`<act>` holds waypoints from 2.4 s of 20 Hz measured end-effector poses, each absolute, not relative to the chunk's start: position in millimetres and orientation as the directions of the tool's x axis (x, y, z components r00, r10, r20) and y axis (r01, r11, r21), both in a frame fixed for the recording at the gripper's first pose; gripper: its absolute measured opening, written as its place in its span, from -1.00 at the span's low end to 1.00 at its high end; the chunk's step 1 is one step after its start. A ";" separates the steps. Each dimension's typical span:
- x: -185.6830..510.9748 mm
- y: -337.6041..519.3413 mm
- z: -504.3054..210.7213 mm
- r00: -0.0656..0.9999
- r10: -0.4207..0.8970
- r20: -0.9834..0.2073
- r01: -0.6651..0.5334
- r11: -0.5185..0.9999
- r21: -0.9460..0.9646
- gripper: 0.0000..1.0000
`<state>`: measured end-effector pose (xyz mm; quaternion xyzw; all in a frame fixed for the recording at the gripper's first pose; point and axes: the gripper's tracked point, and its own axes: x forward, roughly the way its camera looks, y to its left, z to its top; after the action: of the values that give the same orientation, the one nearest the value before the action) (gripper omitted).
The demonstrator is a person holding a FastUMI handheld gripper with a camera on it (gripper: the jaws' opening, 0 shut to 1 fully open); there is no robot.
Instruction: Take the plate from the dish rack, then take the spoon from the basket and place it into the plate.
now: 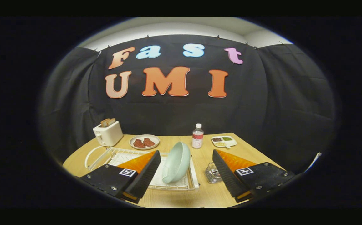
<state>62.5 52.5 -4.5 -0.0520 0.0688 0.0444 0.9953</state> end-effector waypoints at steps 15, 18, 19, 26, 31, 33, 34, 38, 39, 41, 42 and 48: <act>133.4 61.8 -70.5 0.888 -0.004 -0.460 -0.057 0.991 -0.119 0.98; 134.5 60.6 -81.2 0.862 -0.029 -0.507 -0.032 0.993 -0.111 0.81; 137.6 58.6 -80.7 0.861 -0.044 -0.507 -0.018 0.993 -0.118 0.69; 128.2 69.1 -110.0 0.764 -0.032 -0.644 -0.058 0.991 -0.118 -0.06; 124.3 62.0 -109.5 0.747 -0.110 -0.655 -0.018 0.983 -0.185 -0.49; 124.3 60.8 -106.4 0.742 -0.135 -0.657 -0.003 0.979 -0.204 -0.55; 123.7 58.2 -103.3 0.743 -0.149 -0.653 0.011 0.978 -0.210 -0.58; 125.3 58.0 -91.6 0.748 -0.198 -0.633 0.060 0.971 -0.233 -0.63; 126.2 57.6 -88.1 0.752 -0.217 -0.623 0.069 0.965 -0.253 -0.63; 129.0 59.0 -81.0 0.763 -0.243 -0.600 0.073 0.953 -0.293 -0.63; 128.8 62.3 -78.0 0.767 -0.251 -0.590 0.071 0.948 -0.311 -0.63; 133.0 66.7 -58.2 0.795 -0.299 -0.528 0.076 0.912 -0.403 -0.64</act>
<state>133.0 66.7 -58.2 -0.1836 0.3039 -0.1007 0.9294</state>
